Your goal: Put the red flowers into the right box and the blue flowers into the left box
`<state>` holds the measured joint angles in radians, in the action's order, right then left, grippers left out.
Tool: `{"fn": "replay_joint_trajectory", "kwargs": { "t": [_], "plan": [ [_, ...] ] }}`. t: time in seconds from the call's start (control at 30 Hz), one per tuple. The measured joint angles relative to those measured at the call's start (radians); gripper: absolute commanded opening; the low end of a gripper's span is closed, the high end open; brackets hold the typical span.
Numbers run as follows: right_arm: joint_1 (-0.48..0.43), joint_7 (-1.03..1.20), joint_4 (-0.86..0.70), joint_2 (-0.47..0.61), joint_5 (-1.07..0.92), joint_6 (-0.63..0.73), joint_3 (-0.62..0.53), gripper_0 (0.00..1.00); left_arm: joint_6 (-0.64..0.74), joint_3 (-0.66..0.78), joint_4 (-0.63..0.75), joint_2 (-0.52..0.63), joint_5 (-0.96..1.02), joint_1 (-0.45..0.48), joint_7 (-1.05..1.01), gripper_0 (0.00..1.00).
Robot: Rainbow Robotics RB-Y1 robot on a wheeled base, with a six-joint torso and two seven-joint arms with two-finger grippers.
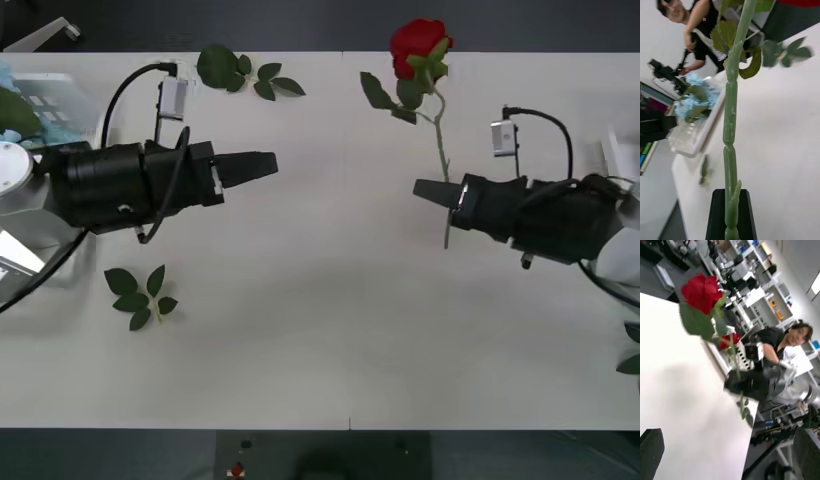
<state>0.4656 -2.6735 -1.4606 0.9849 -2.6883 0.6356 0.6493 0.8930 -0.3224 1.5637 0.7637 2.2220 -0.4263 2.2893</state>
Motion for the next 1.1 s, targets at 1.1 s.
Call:
{"fn": "replay_joint_trajectory", "kwargs": {
  "t": [1.1],
  "plan": [
    [-0.029, 0.0, 0.554, 0.417, 0.467, -0.313, 0.0, 0.0, 0.224, 0.044, -0.063, 0.44, 0.146, -0.061, 0.192, 1.0]
  ]
}}
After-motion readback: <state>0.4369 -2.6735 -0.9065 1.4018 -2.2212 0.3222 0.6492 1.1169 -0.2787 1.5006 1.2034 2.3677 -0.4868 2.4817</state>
